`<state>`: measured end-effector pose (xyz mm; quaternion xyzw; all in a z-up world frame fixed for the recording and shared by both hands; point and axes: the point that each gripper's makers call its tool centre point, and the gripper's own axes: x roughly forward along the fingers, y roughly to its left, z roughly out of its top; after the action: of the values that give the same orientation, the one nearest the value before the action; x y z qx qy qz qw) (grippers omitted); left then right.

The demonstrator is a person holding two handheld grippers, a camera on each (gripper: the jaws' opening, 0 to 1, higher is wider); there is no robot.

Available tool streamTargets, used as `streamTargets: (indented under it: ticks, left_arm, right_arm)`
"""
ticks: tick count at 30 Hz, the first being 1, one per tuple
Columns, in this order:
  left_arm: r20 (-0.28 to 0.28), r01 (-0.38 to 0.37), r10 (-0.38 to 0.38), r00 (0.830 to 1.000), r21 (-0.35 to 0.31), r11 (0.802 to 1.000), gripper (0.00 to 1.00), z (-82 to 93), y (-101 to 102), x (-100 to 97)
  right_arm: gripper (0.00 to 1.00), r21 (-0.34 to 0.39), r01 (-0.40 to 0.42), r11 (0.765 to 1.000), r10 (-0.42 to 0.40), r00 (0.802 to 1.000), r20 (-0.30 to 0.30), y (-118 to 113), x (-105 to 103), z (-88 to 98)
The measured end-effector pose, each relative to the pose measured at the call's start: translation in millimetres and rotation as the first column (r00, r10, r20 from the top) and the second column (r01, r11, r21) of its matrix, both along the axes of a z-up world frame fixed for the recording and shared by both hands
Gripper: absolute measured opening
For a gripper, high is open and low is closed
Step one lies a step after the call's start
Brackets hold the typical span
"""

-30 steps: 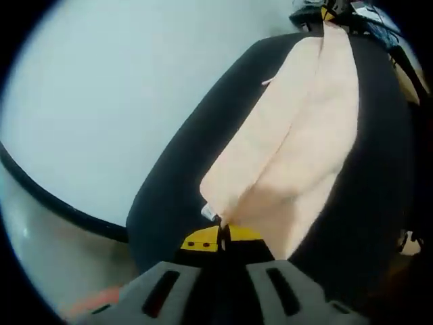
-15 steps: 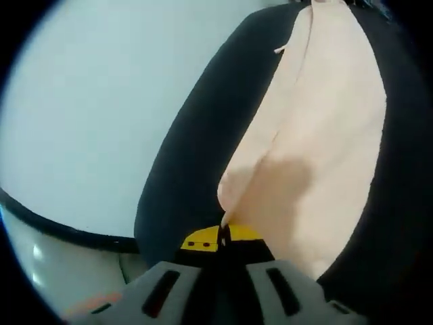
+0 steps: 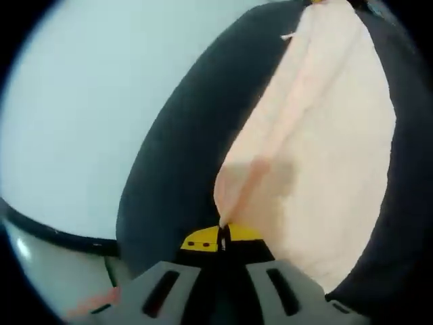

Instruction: Fold the towel on the table until its edges align and the towel forms a compact rectangular stack.

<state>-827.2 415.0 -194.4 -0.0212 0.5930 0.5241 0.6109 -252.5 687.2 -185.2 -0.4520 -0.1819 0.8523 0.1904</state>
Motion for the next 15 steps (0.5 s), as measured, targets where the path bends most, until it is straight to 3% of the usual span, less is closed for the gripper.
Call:
streamTargets:
  ticks: [4, 5, 6, 8, 10, 12, 14, 15]
  left_arm:
    - [0.021, -0.016, 0.015, 1.000, 0.033, 0.999, 0.00, 2.1, 5, -4.8]
    - [0.014, -0.013, 0.013, 1.000, 0.034, 0.999, 0.00, 1.9, 5, -5.4]
    - [0.009, -0.011, 0.010, 1.000, 0.033, 0.999, 0.00, 1.4, 5, -3.8]
    - [0.001, -0.007, 0.007, 1.000, 0.031, 0.999, 0.00, -0.5, 5, -4.4]
    - [-0.028, 0.011, -0.010, 1.000, 0.025, 1.000, 0.00, -1.7, 6, -3.8]
    - [-0.040, 0.022, -0.021, 0.999, 0.021, 1.000, 0.00, -1.5, 5, 1.5]
    - [-0.036, 0.030, -0.029, 0.999, 0.024, 0.999, 0.00, 0.8, 7, 1.5]
    - [-0.035, 0.027, -0.027, 0.999, 0.025, 0.999, 0.00, 1.2, 7, 1.1]
  right_arm:
    - [0.00, -0.125, 0.062, 0.990, -0.076, 0.991, -0.111, -2, -11, 16.4]
    - [0.03, -0.165, 0.063, 0.984, -0.079, 0.993, -0.091, 0, -10, 12.4]
    - [0.09, -0.156, 0.041, 0.987, -0.053, 0.996, -0.069, 1, -10, 7.9]
    - [0.10, -0.140, -0.024, 0.990, 0.029, 0.999, 0.037, -9, -2, -9.0]
    - [0.10, -0.148, -0.022, 0.989, 0.035, 0.996, 0.082, -6, 5, -21.6]
    - [0.14, -0.161, 0.049, 0.986, -0.034, 0.995, 0.094, 3, 17, -33.0]
    - [0.15, -0.255, 0.126, 0.959, -0.118, 0.992, 0.046, 1, 17, -40.0]
    - [0.10, -0.269, 0.127, 0.955, -0.122, 0.992, 0.035, 2, 17, -39.6]
